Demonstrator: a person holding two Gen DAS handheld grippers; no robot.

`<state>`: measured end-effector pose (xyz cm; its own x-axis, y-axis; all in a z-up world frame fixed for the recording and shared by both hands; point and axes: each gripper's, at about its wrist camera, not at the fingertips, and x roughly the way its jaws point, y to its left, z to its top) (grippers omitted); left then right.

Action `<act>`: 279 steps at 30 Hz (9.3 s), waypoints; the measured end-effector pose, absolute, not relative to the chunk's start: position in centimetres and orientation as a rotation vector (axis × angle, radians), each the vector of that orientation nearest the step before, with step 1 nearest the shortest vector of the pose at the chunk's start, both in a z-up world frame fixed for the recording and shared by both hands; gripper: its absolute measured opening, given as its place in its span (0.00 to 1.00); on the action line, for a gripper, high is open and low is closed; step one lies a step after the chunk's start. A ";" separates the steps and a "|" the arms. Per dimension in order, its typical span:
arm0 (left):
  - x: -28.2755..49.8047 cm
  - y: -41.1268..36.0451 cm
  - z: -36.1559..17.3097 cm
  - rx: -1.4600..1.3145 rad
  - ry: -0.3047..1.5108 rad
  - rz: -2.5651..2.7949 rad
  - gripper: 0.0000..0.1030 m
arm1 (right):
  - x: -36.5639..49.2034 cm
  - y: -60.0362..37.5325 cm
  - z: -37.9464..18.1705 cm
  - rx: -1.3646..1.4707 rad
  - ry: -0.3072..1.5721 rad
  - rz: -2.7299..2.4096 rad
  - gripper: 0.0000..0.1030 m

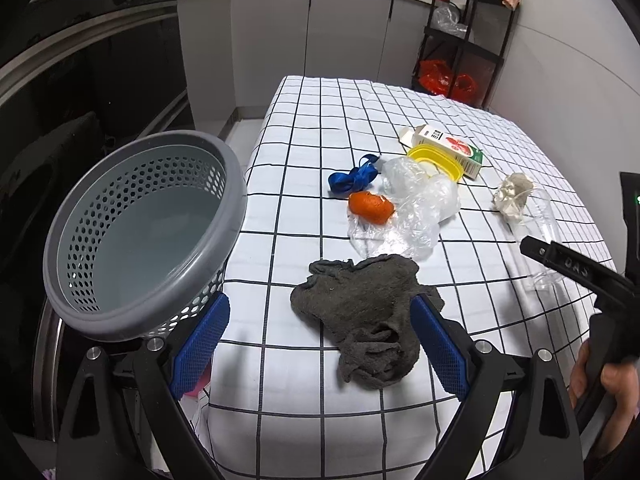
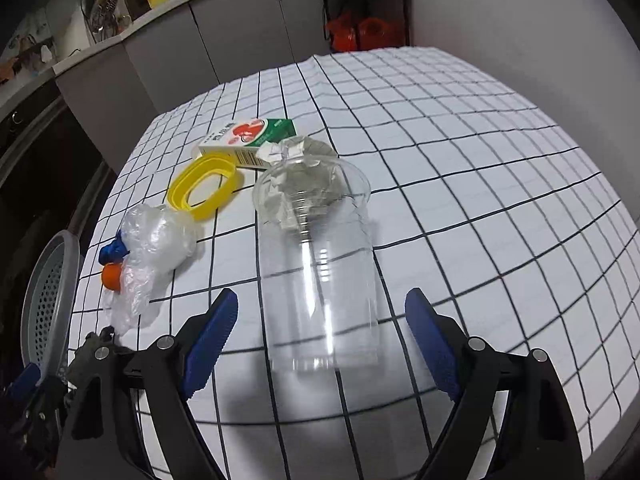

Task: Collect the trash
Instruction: 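Grasp the clear plastic cup with the right tool while the left tool grasps the grey cloth, then carry the grey cloth and clear cup over the wastebasket and open both tools, then move both tools back over the table toward the paper and orange peel, then grasp the crumpled white paper with the right tool while the left tool grasps the orange peel, then carry the paper and orange peel over the wastebasket and open both tools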

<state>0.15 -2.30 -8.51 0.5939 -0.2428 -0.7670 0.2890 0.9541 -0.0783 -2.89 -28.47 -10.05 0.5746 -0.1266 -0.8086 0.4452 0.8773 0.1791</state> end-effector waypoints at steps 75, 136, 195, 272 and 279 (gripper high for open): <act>8.1 11.5 -2.3 -0.013 0.744 -0.051 0.35 | 6.8 -11.0 -0.8 0.291 0.812 0.374 0.47; 10.8 14.3 -5.1 -0.078 0.870 -0.008 0.70 | 11.5 -5.7 -4.6 0.220 0.927 0.432 0.67; 8.5 -5.3 -8.1 0.088 0.887 -0.308 0.89 | 2.0 -29.9 -7.9 0.260 0.867 -0.186 0.70; 7.9 -0.5 -5.1 0.032 0.783 -0.309 0.11 | 2.4 -25.3 -4.7 0.326 0.817 -0.025 0.36; 7.9 4.1 -5.0 0.031 0.782 -0.212 0.12 | 2.9 -20.0 -3.6 0.299 0.809 0.096 0.36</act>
